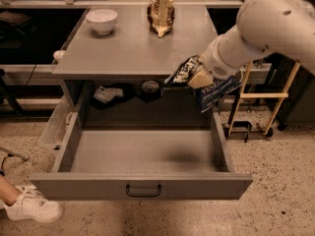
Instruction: Pick blue chip bag from top drawer and place on counter
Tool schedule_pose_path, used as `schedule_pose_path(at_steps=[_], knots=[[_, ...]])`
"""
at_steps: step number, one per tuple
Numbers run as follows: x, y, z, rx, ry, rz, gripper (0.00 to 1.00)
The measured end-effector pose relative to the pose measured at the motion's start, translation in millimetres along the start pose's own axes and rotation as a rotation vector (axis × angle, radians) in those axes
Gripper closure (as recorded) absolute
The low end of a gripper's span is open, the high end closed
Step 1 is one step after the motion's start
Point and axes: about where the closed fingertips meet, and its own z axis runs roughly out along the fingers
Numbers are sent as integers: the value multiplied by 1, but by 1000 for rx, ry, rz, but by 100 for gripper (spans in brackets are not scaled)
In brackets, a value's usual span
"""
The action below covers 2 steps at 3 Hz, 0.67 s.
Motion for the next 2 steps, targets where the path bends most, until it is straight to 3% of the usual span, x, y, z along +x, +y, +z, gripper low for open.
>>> schedule_pose_path(at_steps=[1, 2], knots=[[-24, -23, -1, -51, 31, -39, 100], [-40, -29, 73, -222, 107, -43, 100]])
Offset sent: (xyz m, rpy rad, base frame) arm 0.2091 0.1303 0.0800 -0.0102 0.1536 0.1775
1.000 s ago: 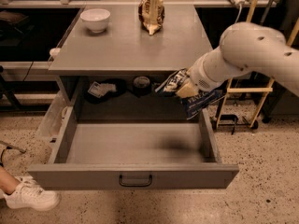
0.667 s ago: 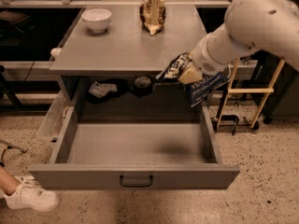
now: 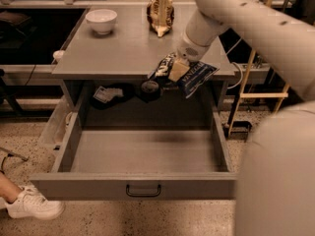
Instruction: Pick blue chip bag from top drawer and place on counter
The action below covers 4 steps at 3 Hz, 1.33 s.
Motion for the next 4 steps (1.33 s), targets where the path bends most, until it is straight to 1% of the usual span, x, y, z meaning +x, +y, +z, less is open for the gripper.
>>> schedule_pose_path(at_steps=[1, 3, 4], knots=[[-6, -2, 8, -33, 12, -3, 100], [-7, -3, 6, -33, 12, -3, 100], [-15, -21, -11, -9, 13, -1, 100]])
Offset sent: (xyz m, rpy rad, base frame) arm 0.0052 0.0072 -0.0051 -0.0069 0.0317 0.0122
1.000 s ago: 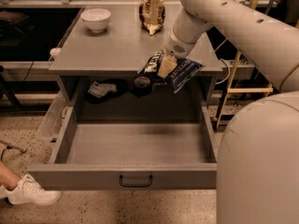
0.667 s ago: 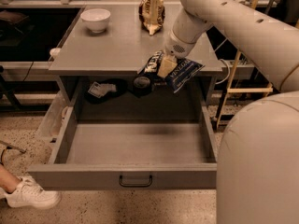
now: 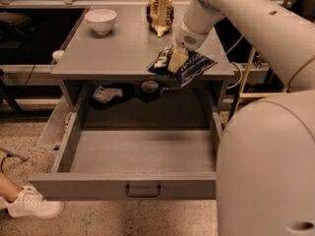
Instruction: Pick blue chip bag from top drawer and place on counter
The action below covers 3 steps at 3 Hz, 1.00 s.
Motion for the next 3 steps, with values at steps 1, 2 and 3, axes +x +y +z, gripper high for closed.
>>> schedule_pose_path(at_steps=[1, 2, 3], knots=[[-4, -13, 11, -77, 63, 36, 100], [20, -23, 2, -122, 140, 130, 100], [24, -47, -38, -25, 106, 207, 100]])
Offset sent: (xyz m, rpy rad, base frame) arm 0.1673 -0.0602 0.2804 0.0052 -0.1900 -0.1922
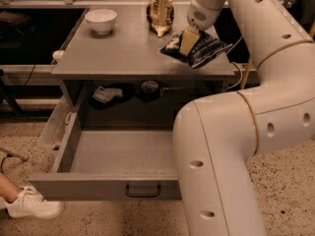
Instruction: Pick blue chip bag from top drawer and place on counter
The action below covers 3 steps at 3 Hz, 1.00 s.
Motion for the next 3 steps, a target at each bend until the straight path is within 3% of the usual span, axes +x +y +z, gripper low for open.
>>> schedule_pose_path(at_steps=[1, 2, 3], knots=[[-29, -16, -105, 227, -117, -1, 100], [-29, -16, -105, 227, -117, -1, 100], [-30, -37, -93, 253, -185, 23, 100]])
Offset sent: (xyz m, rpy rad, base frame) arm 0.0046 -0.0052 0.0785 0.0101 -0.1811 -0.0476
